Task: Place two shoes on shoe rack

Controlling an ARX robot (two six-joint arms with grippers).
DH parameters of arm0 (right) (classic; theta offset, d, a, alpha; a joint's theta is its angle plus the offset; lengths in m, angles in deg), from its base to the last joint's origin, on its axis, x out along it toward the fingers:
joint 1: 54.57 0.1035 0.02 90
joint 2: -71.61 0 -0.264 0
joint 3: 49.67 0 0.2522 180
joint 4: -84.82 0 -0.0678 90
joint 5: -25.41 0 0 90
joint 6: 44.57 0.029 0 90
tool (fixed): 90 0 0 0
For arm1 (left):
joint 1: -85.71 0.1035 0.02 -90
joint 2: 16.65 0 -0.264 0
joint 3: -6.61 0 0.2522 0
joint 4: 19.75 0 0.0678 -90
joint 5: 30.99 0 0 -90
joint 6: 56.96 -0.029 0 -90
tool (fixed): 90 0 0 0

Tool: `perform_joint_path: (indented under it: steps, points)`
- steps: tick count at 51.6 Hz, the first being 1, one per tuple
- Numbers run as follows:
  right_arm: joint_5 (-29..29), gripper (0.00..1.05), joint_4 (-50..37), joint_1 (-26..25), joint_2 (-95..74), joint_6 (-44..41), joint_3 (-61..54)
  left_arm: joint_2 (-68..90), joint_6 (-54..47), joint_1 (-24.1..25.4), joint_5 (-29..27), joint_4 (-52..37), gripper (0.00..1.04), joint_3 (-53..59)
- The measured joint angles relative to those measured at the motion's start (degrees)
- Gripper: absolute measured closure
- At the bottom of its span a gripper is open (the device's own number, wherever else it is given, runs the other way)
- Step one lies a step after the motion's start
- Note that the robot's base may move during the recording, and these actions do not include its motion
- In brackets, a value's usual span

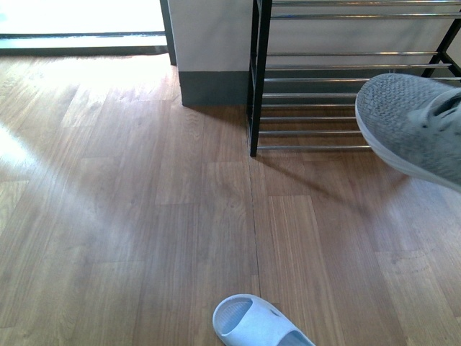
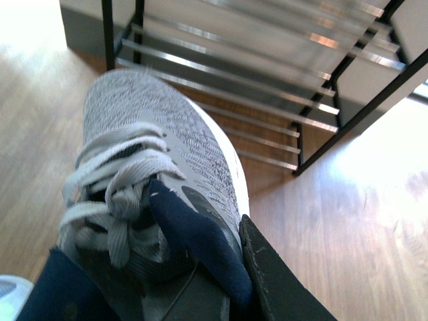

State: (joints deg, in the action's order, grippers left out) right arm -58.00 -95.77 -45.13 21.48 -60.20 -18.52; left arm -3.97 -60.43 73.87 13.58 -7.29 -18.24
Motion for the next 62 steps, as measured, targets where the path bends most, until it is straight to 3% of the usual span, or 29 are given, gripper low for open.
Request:
perform_joint_path:
  steps: [7,12,62]
  points:
    - [10.8,1.03,13.2,10.4,24.8,-2.5,-1.2,0.0,0.0,0.0,0.0,0.0,1.03,0.0]
    - [11.7,1.03,14.2,14.2,34.1,-3.7,-1.8,0.0,0.0,0.0,0.0,0.0,1.03,0.0]
    - [12.2,1.03,14.5,14.7,34.3,-5.0,-2.6,-0.1,0.0,0.0,-0.2,0.0,1.03,0.0]
